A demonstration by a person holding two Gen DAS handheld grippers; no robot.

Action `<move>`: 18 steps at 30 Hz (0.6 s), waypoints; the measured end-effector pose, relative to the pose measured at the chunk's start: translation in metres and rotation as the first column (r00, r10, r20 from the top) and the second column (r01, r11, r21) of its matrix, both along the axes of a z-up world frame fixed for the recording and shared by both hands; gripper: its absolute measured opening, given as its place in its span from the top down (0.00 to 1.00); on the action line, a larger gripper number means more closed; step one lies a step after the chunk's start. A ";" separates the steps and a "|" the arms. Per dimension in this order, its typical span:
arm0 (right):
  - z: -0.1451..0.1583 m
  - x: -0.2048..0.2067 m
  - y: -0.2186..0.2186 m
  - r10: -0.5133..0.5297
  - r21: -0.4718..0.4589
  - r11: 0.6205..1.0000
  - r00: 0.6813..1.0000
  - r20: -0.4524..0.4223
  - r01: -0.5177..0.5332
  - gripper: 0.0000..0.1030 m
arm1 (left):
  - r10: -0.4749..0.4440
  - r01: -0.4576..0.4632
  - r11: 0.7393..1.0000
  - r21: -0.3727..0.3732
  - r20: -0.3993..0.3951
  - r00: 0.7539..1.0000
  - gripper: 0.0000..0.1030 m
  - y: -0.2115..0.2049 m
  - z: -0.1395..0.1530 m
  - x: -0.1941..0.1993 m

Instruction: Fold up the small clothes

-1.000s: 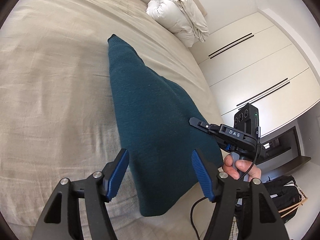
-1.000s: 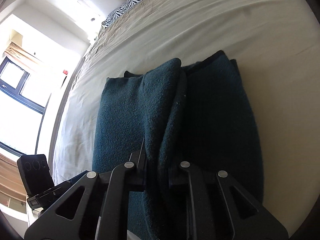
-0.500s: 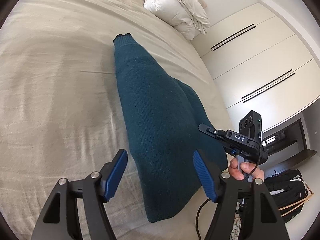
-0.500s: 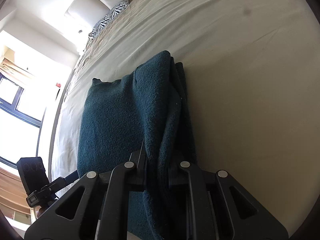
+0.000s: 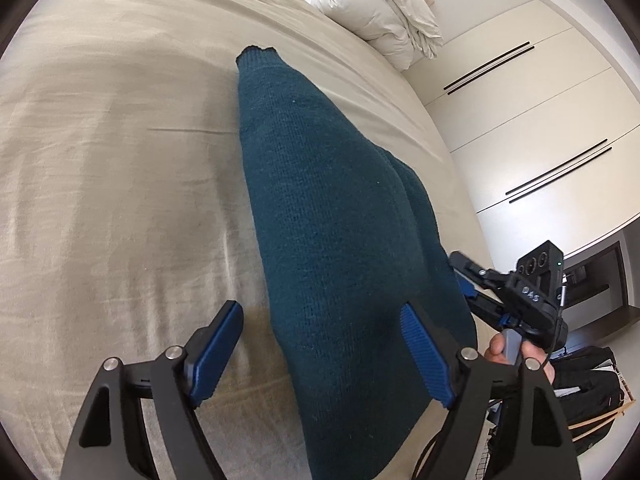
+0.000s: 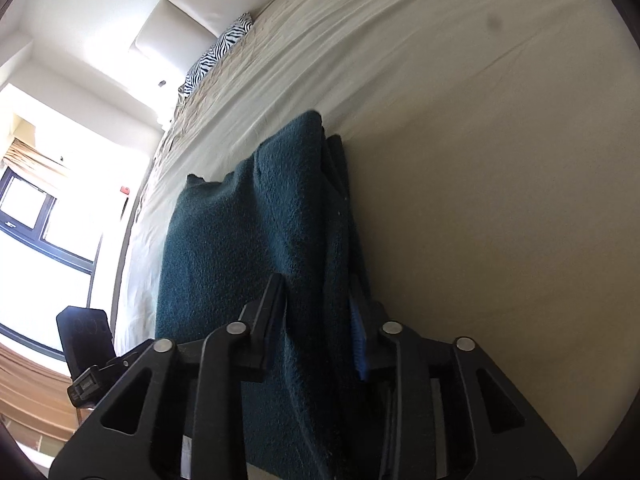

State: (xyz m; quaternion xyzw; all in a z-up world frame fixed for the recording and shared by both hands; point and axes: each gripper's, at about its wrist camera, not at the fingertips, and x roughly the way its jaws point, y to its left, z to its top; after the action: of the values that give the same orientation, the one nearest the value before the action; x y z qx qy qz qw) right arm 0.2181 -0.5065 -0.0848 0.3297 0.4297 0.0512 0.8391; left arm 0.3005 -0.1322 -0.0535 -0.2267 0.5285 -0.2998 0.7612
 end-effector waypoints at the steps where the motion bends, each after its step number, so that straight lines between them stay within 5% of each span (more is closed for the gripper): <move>1: 0.009 -0.004 -0.006 -0.026 -0.005 1.000 0.999 0.023 0.026 0.43 | 0.003 -0.003 1.000 0.000 0.000 1.000 0.19 -0.001 -0.001 0.001; 4: 0.019 -0.007 -0.016 -0.031 0.015 0.999 0.998 0.052 0.030 0.38 | 0.012 -0.012 1.000 -0.011 -0.006 1.000 0.17 -0.003 -0.003 0.005; 9: -0.006 0.012 -0.003 0.061 0.038 0.998 0.996 -0.057 -0.059 0.38 | -0.010 0.010 1.000 0.006 -0.005 1.000 0.14 -0.011 -0.007 0.009; 12: -0.023 0.016 0.000 0.085 0.087 0.993 0.993 -0.082 -0.078 0.49 | -0.029 0.030 0.999 0.020 -0.004 1.000 0.15 -0.016 -0.007 0.011; 14: -0.028 0.017 0.005 0.118 0.092 0.990 0.989 -0.092 -0.110 0.63 | -0.037 0.037 0.999 0.032 -0.006 0.999 0.24 -0.019 -0.008 0.013; 18: -0.031 0.021 0.014 0.154 0.067 0.987 0.981 -0.120 -0.147 0.66 | -0.047 0.049 0.996 0.074 -0.025 0.999 0.41 -0.028 -0.012 0.018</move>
State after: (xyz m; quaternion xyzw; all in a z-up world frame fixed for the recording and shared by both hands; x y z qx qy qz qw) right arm 0.2390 -0.4926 -0.1157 0.3232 0.5034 0.1061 0.7943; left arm 0.3183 -0.1603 -0.0659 -0.1886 0.5535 -0.2955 0.7555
